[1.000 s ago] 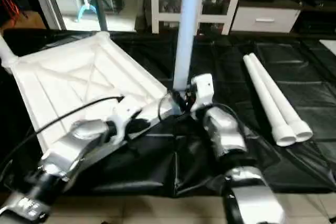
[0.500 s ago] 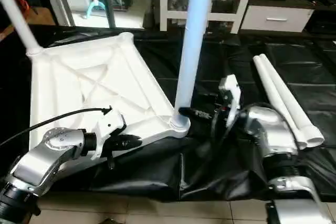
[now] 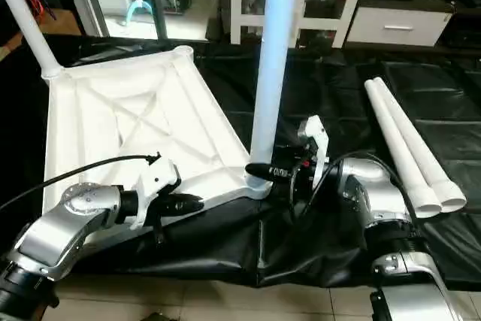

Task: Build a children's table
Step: Rotate leg to tighten

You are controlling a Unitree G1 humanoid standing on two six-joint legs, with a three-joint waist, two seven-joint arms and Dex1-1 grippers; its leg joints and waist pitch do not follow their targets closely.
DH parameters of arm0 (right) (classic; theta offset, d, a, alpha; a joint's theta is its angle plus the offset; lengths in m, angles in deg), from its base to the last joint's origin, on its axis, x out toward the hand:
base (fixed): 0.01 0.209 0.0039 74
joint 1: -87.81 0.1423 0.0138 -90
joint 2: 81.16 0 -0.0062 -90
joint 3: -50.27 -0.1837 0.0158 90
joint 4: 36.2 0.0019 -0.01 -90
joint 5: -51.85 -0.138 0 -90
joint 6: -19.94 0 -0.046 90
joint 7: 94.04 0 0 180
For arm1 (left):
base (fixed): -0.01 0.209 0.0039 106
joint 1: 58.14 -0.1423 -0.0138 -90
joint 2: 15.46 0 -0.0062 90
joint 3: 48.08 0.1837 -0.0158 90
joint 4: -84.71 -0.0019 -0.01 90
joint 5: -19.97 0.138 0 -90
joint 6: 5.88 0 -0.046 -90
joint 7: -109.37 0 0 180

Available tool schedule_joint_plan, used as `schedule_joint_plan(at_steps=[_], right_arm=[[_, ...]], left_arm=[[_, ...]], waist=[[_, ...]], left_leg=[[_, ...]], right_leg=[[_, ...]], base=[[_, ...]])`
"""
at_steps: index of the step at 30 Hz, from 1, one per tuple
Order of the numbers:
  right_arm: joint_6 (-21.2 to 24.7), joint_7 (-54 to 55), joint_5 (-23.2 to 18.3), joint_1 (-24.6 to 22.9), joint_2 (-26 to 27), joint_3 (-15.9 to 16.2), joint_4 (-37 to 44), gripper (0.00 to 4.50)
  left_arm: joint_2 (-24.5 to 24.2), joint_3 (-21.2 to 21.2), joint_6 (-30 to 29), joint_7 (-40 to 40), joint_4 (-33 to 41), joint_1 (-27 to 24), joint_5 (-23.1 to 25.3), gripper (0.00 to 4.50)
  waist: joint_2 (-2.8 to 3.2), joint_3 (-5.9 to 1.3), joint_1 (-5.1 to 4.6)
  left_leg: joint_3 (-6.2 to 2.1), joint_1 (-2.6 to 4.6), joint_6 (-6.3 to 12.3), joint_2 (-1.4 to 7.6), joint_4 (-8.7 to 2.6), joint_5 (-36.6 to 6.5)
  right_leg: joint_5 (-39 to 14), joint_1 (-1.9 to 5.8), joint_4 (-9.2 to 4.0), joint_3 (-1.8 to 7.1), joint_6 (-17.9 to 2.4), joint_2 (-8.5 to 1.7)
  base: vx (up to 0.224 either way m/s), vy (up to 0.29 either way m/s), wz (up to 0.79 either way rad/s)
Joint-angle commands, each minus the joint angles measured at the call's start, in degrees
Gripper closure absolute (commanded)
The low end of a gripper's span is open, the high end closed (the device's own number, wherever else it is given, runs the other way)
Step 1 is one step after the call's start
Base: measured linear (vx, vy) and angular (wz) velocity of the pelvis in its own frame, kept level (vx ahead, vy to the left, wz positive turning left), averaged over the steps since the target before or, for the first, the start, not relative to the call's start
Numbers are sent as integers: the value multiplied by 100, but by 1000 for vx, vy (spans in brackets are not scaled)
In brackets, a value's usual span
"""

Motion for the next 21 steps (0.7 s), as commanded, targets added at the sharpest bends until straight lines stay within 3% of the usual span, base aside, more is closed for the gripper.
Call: schedule_joint_plan(at_steps=[1, 8, 13, 16, 17, 21], right_arm=[[44, -3, 40, 110, -51, -65, -28, 183], [-17, 14, 140, 100, -51, -36, -164, 237], [-321, 936, 413, 144, 317, -74, -559, 247], [-563, 2393, 593, 208, 872, -260, -1079, 251], [-563, 2393, 593, 208, 872, -260, -1079, 252], [-737, 4020, 677, 332, 1406, -520, -1584, 254]], left_arm=[[-4, 56, -16, 183, 316, 10, -162, 450], [6, 75, -11, 202, 271, 47, -153, 450], [107, 117, -50, 37, 230, 98, -46, 450], [468, 143, -342, -535, -57, 320, 192, 450], [468, 143, -342, -535, -57, 320, 192, 450], [1080, 1, -829, -1625, -567, 659, 522, 450]], waist=[[-40, -364, -29], [-31, -364, -28], [-34, -350, -69], [-38, -299, -164], [-35, -288, -177], [-27, -264, -244]], left_leg=[[-7, 229, 560, 106, -342, -184], [-3, 236, 538, 104, -340, -236], [-1, 218, 493, 101, -353, -297], [3, 229, 268, 106, -410, -746], [-3, 239, 209, 111, -429, -844], [-14, 272, -112, 100, -465, -1364]], right_leg=[[1305, 191, -338, 111, -1667, -171], [1300, 191, -340, 110, -1682, -167], [1202, 186, -345, 116, -1701, -183], [489, 159, -398, 139, -1675, -198], [319, 160, -422, 139, -1655, -203], [-366, 153, -482, 166, -1521, -200]], base=[[0, 0, 0], [0, 0, 0], [0, 0, 0], [0, 0, 0], [0, 0, 0], [0, 0, 0]])
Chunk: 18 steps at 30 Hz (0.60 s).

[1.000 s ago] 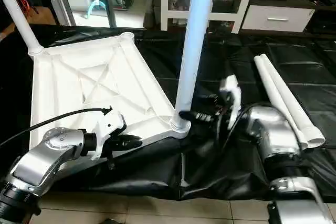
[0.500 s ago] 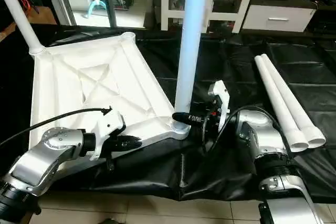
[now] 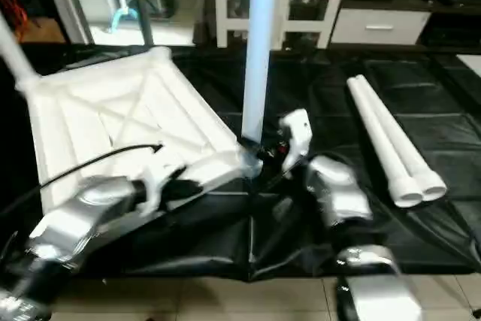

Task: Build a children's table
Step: Rotate leg to tighten

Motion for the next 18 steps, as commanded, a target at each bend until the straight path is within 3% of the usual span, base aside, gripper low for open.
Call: schedule_joint_plan(at_steps=[1, 2, 3, 5, 6, 8, 9, 10, 13, 16, 17, 18], right_arm=[[152, 1437, 238, -43, 243, -151, -654, 254], [15, 2286, 264, 20, 595, -288, -898, 254], [-30, 2475, 252, 38, 738, -316, -968, 254], [-156, 2506, 336, 39, 898, -228, -1006, 254], [-295, 2269, 380, 22, 1086, -110, -992, 254], [-401, 1841, 381, -22, 1207, 6, -874, 254], [-666, 1289, 476, -92, 1136, 187, -646, 254], [-945, 1096, 651, -120, 960, 329, -532, 198], [-1191, 541, 589, -86, 521, 289, -375, 184], [-815, -598, 76, -89, 56, 96, -9, 142], [-662, -1120, -48, -132, -183, 125, 182, 142], [-469, -1517, -67, -175, -472, 197, 328, 135]], left_arm=[[359, 54, -264, -531, -160, 219, 100, 450], [705, 65, -358, -991, -430, 424, 266, 450], [823, 100, -346, -1090, -517, 499, 308, 450], [952, 130, -289, -1144, -577, 560, 321, 450], [1012, 215, -134, -1071, -609, 581, 334, 450], [954, 306, -27, -929, -586, 540, 372, 450], [707, 390, 283, -627, -487, 409, 393, 450], [543, 353, 306, -467, -395, 307, 339, 450], [81, 314, 759, 102, -171, 50, 214, 450], [-411, 263, 994, 945, 314, -308, -169, 450], [-583, 229, 957, 1225, 526, -446, -336, 450], [-701, 186, 976, 1394, 681, -552, -445, 450]], waist=[[-14, -249, -18], [-3, -248, -23], [-13, -249, -45], [-20, -256, -63], [7, -261, -63], [-3, -279, -66], [-16, -281, -64], [-36, -304, -73], [-33, -319, -59], [-26, -331, -51], [-26, -331, -51], [-69, -335, -12]], left_leg=[[-10, 186, -93, 102, -473, -1404], [-24, 188, -181, 96, -482, -1445], [-36, 194, -229, 87, -498, -1570], [-47, 173, -215, 82, -500, -1662], [-53, 169, -204, 84, -500, -1654], [-59, 153, -92, 86, -505, -1571], [-64, 130, -14, 83, -509, -1502], [-55, 115, 59, 85, -493, -1332], [-45, 122, 233, 78, -460, -1036], [-37, 115, 497, 89, -439, -738], [-37, 115, 497, 89, -439, -738], [-21, 145, 668, 120, -407, -536]], right_leg=[[-402, 78, -556, 151, -1517, -208], [-498, 91, -575, 153, -1478, -219], [-637, 77, -597, 147, -1420, -212], [-666, 88, -614, 142, -1331, -213], [-597, 95, -608, 140, -1311, -210], [-292, 114, -608, 129, -1277, -200], [-183, 133, -608, 122, -1274, -201], [58, 158, -585, 117, -1294, -202], [502, 169, -555, 98, -1394, -184], [873, 191, -502, 99, -1538, -181], [873, 191, -502, 99, -1538, -181], [1180, 171, -486, 95, -1602, -159]], base=[[0, 0, 0], [0, 0, 0], [0, 0, 0], [0, 0, 0], [0, 0, 0], [0, 0, 0], [0, 0, 0], [0, 0, 0], [0, 0, 0], [0, 0, 0], [0, 0, 0], [0, 0, 0]])
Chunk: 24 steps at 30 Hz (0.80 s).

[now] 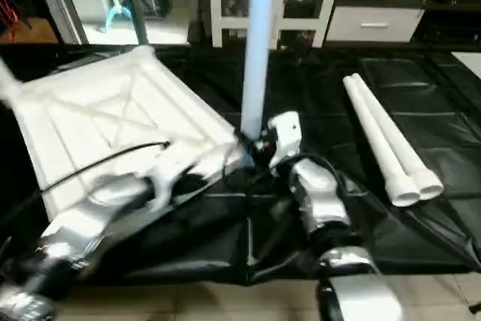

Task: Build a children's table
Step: Rotate leg to tighten

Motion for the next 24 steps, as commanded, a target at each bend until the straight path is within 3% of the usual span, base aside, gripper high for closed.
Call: schedule_joint_plan(at_steps=[1, 3, 5, 6, 8, 11, 13, 16, 22, 24], right_arm=[[320, -853, -144, -32, -472, 104, 374, 123], [378, -1661, 36, -193, -1069, 344, 585, 123], [464, -1921, 10, -258, -1237, 378, 680, 123], [566, -2180, -59, -299, -1384, 372, 750, 123], [856, -2519, -213, -347, -1562, 314, 909, 123], [928, -2598, -235, -371, -1618, 329, 994, 123], [1072, -2703, -324, -378, -1636, 340, 1061, 157], [1209, -2728, -429, -372, -1547, 384, 1098, 160], [1414, -2811, -490, -494, -1370, 416, 1262, 213], [1388, -2806, -457, -493, -1312, 417, 1182, 232]], left_arm=[[-99, 113, 130, 640, 424, -152, -320, 450], [-267, 80, 154, 827, 613, -308, -458, 450], [-306, 80, 147, 842, 644, -347, -468, 450], [-336, 78, 174, 848, 652, -377, -473, 450], [-339, 32, 241, 791, 613, -399, -456, 450], [-319, 9, 270, 742, 559, -372, -426, 450], [-300, -12, 278, 718, 520, -334, -420, 450], [-310, -5, 260, 743, 518, -281, -423, 450], [-330, -3, 238, 786, 559, -273, -433, 450], [-331, 7, 227, 801, 561, -269, -433, 450]], waist=[[-26, -320, 43], [-48, -335, 112], [-64, -316, 151], [-121, -303, 144], [-101, -299, 180], [-126, -271, 150], [-111, -270, 130], [-101, -274, 113], [-107, -294, 129], [-95, -293, 136]], left_leg=[[-9, 188, 698, 135, -338, -488], [-5, 200, 706, 134, -311, -350], [7, 187, 737, 138, -313, -300], [27, 176, 732, 129, -320, -383], [20, 187, 662, 139, -328, -538], [28, 184, 525, 132, -354, -734], [25, 198, 468, 134, -362, -826], [24, 203, 465, 137, -360, -794], [24, 196, 563, 130, -334, -517], [26, 202, 538, 128, -343, -598]], right_leg=[[1185, 156, -362, 122, -1621, -151], [1242, 164, -345, 115, -1622, -155], [1281, 161, -345, 123, -1618, -166], [1162, 157, -361, 135, -1625, -170], [862, 163, -377, 142, -1616, -187], [481, 152, -407, 153, -1584, -185], [359, 145, -419, 159, -1588, -187], [409, 140, -418, 158, -1629, -183], [797, 154, -379, 152, -1670, -181], [729, 149, -385, 148, -1688, -180]], base=[[0, 0, 0], [0, 0, 0], [0, 0, 0], [0, 0, 0], [0, 0, 0], [0, 0, 0], [0, 0, 0], [0, 0, 0], [0, 0, 0], [0, 0, 0]])
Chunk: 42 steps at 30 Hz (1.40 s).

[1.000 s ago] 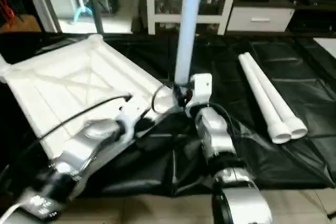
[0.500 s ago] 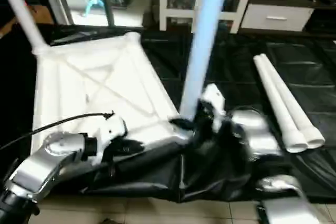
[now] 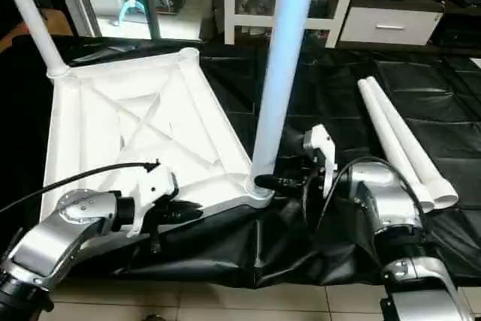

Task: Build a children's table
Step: Rotate leg to tighten

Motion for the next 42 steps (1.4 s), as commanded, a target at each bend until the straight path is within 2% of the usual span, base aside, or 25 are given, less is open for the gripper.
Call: schedule_joint_plan(at_steps=[1, 4, 9, 10, 11, 14, 17, 18, 19, 20, 22, 24, 27, 29, 30, 31, 32, 34, 35, 36, 37, 39, 40, 41, 42], right_arm=[[-8, -12, -31, 7, 91, 66, 19, 246], [-164, 227, 95, 57, 130, 51, -132, 255], [-275, 600, 244, 49, 238, -30, -184, 260], [-351, 815, 305, 94, 285, -76, -285, 261], [-401, 1014, 360, 136, 322, -109, -378, 261], [-514, 2528, 582, 394, 650, -363, -969, 262], [-482, 4465, 712, 606, 1178, -606, -1566, 263], [-456, 4893, 715, 639, 1325, -658, -1680, 263], [-451, 5458, 652, 688, 1564, -786, -1844, 263], [-451, 5458, 652, 688, 1564, -786, -1844, 263], [-471, 5902, 470, 748, 1916, -960, -2047, 263], [-653, 6059, 487, 817, 2276, -924, -2212, 263], [-846, 5959, 466, 940, 2479, -932, -2345, 263], [-1022, 5464, 452, 1013, 2406, -871, -2213, 263], [-1106, 4311, 364, 947, 2133, -701, -1822, 263], [-1124, 3932, 348, 910, 2019, -634, -1680, 263], [-1116, 3623, 360, 867, 1874, -559, -1541, 228], [-871, 2687, 249, 727, 1393, -437, -1142, 193], [-846, 2629, 242, 719, 1360, -428, -1118, 187], [-589, 1741, 206, 558, 864, -208, -764, 175], [-525, 1368, 192, 474, 659, -109, -596, 164], [-439, 984, 142, 365, 436, -21, -380, 150], [-121, 420, 18, 211, 3, 29, -16, 142], [-54, 303, 5, 183, -94, 21, 52, 131], [-53, 300, 6, 182, -97, 20, 52, 131]], left_arm=[[34, -30, 105, 67, 127, 104, -154, 450], [38, -22, 100, 74, 126, 119, -154, 450], [75, -41, 80, 15, 88, 155, -105, 450], [99, -44, 48, -23, 56, 188, -86, 450], [116, -47, 20, -57, 33, 211, -71, 450], [342, -74, -282, -575, -274, 469, 168, 450], [1058, -267, -843, -1952, -1030, 1044, 594, 450], [1251, -313, -950, -2259, -1192, 1168, 659, 450], [1489, -319, -1041, -2563, -1384, 1320, 730, 450], [1489, -319, -1041, -2563, -1384, 1320, 730, 450], [1772, -231, -1086, -2719, -1500, 1448, 761, 450], [2048, 10, -1038, -2669, -1557, 1542, 817, 450], [2130, 206, -889, -2546, -1573, 1555, 890, 450], [1917, 271, -713, -2277, -1443, 1429, 819, 450], [1532, 287, -421, -1766, -1197, 1205, 671, 450], [1398, 287, -336, -1569, -1099, 1121, 609, 450], [1255, 280, -235, -1376, -987, 1027, 548, 450], [820, 261, 116, -612, -529, 666, 239, 450], [791, 259, 127, -563, -498, 642, 217, 450], [379, 272, 88, -5, -153, 358, 47, 450], [236, 266, 81, 151, -57, 264, -3, 450], [116, 243, 74, 255, 24, 176, -43, 450], [5, 148, 87, 306, 71, 76, -137, 450], [-12, 126, 108, 291, 65, 60, -151, 450], [-12, 125, 110, 289, 63, 60, -151, 450]], waist=[[-41, -329, -17], [-29, -320, -27], [-34, -317, -65], [-12, -323, -77], [-17, -327, -82], [-3, -331, -136], [7, -340, -181], [-9, -358, -168], [19, -353, -165], [19, -353, -165], [-11, -360, -170], [-3, -357, -189], [11, -336, -191], [13, -336, -198], [0, -340, -206], [-6, -356, -198], [-1, -361, -196], [-20, -364, -183], [-16, -352, -170], [9, -353, -167], [12, -355, -137], [21, -329, -56], [22, -332, -29], [8, -324, 35], [1, -328, 47]], left_leg=[[-20, 184, 485, 124, -368, -626], [-25, 190, 384, 129, -386, -760], [-28, 186, 358, 124, -390, -778], [-28, 190, 345, 120, -387, -740], [-24, 190, 331, 118, -382, -717], [-25, 199, 233, 107, -389, -622], [-20, 211, 157, 110, -379, -486], [-29, 207, 148, 95, -372, -472], [-24, 201, 154, 92, -371, -463], [-24, 201, 154, 92, -371, -463], [-29, 180, 212, 88, -371, -478], [-21, 170, 273, 97, -373, -577], [-40, 185, 174, 109, -409, -850], [-49, 178, 146, 110, -415, -948], [-48, 171, 180, 101, -410, -960], [-56, 135, 316, 106, -378, -808], [-50, 140, 364, 105, -370, -728], [-50, 149, 501, 104, -351, -546], [-52, 143, 572, 112, -360, -536], [-40, 181, 576, 126, -364, -600], [-52, 193, 580, 137, -361, -595], [-25, 210, 564, 144, -372, -592], [-25, 223, 551, 142, -373, -628], [-22, 240, 519, 169, -373, -642], [-9, 219, 498, 158, -376, -592]], right_leg=[[707, 148, -400, 121, -1685, -171], [570, 142, -411, 122, -1673, -177], [501, 151, -419, 127, -1654, -180], [550, 148, -415, 127, -1656, -177], [581, 144, -409, 128, -1666, -178], [654, 139, -394, 130, -1704, -178], [888, 136, -380, 139, -1760, -178], [884, 166, -384, 130, -1738, -183], [938, 162, -384, 138, -1713, -190], [938, 162, -384, 138, -1713, -190], [1053, 184, -397, 132, -1654, -195], [1001, 171, -408, 137, -1654, -215], [640, 169, -445, 119, -1580, -196], [610, 175, -444, 119, -1544, -194], [646, 186, -445, 118, -1545, -184], [950, 228, -416, 114, -1551, -192], [1103, 216, -403, 114, -1568, -184], [1348, 220, -385, 106, -1617, -175], [1315, 217, -379, 103, -1645, -179], [1203, 189, -385, 101, -1682, -164], [1174, 195, -387, 94, -1687, -163], [1075, 151, -383, 98, -1672, -142], [1030, 159, -389, 92, -1665, -130], [984, 157, -393, 98, -1640, -141], [1007, 158, -380, 102, -1648, -149]], base=[[0, 0, 0], [0, 0, 0], [0, 0, 0], [0, 0, 0], [0, 0, 0], [0, 0, 0], [0, 0, 0], [0, 0, 0], [0, 0, 0], [0, 0, 0], [0, 0, 0], [0, 0, 0], [0, 0, 0], [0, 0, 0], [0, 0, 0], [0, 0, 0], [0, 0, 0], [0, 0, 0], [0, 0, 0], [0, 0, 0], [0, 0, 0], [0, 0, 0], [0, 0, 0], [0, 0, 0], [0, 0, 0]])
